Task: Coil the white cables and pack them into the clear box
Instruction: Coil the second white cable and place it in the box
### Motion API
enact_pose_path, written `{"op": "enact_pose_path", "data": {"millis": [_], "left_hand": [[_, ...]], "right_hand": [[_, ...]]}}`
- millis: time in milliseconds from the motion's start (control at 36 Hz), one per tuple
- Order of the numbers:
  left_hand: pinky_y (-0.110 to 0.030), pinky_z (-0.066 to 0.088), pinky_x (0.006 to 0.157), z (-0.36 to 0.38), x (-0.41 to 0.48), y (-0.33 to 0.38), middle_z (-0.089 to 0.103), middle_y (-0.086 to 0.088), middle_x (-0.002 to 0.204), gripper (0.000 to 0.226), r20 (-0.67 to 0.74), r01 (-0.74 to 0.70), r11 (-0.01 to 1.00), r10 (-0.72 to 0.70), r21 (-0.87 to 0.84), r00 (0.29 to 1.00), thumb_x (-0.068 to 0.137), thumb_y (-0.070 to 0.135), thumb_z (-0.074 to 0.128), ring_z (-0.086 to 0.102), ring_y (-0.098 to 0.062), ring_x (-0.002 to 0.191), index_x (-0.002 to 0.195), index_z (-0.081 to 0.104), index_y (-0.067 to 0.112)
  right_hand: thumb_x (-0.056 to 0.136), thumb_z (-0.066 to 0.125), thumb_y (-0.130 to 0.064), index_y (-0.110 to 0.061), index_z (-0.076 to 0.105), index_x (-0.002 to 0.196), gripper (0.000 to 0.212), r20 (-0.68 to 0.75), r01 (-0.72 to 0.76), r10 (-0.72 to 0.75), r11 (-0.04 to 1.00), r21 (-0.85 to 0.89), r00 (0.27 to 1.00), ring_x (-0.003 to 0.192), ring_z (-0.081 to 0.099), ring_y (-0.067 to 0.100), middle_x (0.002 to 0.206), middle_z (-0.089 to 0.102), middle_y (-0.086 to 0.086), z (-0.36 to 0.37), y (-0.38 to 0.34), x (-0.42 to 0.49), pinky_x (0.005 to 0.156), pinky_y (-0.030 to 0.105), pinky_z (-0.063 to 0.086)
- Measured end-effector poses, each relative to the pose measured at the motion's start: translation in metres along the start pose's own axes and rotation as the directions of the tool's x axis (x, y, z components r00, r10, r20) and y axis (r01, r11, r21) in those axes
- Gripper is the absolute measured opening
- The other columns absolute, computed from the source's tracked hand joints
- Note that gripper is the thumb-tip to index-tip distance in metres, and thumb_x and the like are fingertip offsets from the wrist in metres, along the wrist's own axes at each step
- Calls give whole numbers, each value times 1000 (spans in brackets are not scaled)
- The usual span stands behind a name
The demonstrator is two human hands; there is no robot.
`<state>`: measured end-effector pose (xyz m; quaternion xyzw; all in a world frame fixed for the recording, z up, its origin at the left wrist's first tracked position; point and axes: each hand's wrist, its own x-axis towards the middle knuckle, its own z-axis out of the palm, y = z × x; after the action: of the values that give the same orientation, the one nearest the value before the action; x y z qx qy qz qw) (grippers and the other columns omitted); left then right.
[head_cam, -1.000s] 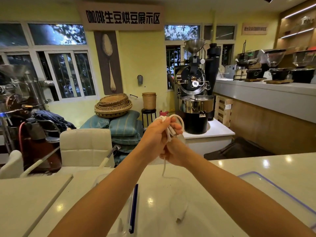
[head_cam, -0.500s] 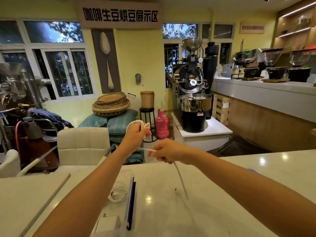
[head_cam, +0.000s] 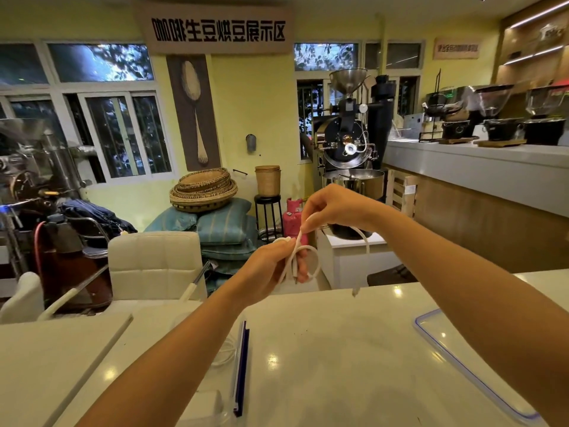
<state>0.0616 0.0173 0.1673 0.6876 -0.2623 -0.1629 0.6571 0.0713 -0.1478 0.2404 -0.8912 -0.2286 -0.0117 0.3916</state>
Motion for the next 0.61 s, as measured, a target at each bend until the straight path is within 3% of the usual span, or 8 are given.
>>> {"op": "enact_pose_path", "data": {"millis": [139,250,333,417,528,611], "left_hand": [[-22,48,60,6,-2,8,60,0,55,37,74,-7,996,13,-91,997,98,25,24,55,-10,51,82,52,6],[-24,47,62,5,1,10,60,0,58,25,105,-45,990,59,-130,993,86,31,45,54,-10,53,83,55,9],[-28,45,67,5,2,13,60,1,58,21,104,-53,985,71,-167,992,81,28,47,55,-9,54,84,56,10],[-29,46,71,9,3,17,61,2,58,16,107,-71,979,93,-193,990,80,24,50,57,-8,54,83,57,11],[-20,53,59,15,5,22,60,-1,59,16,103,-125,963,153,-240,983,82,22,53,58,-10,55,77,62,11],[-18,51,55,17,10,23,59,2,54,24,100,-156,950,189,-272,977,90,19,44,57,-8,51,73,56,8]], "right_hand": [[79,67,-11,-16,63,67,14,-27,35,-31,989,141,999,68,47,18,68,57,3,-1,15,4,68,29,38],[82,61,-5,-12,60,69,15,-42,37,-24,939,342,999,59,44,12,63,55,1,4,29,8,60,21,35],[86,54,-2,-11,58,69,20,-41,30,-11,866,498,999,53,52,6,54,59,-8,11,37,10,58,17,43],[90,48,-5,-12,57,68,25,10,-6,0,753,658,1000,51,58,5,52,62,-8,23,43,12,53,17,49],[92,42,-12,-20,65,47,51,58,-86,69,559,825,996,50,56,12,50,59,1,43,45,15,51,21,50],[85,47,-15,-18,63,43,45,43,-62,55,406,912,998,45,51,10,46,52,1,63,44,16,47,17,43]]}}
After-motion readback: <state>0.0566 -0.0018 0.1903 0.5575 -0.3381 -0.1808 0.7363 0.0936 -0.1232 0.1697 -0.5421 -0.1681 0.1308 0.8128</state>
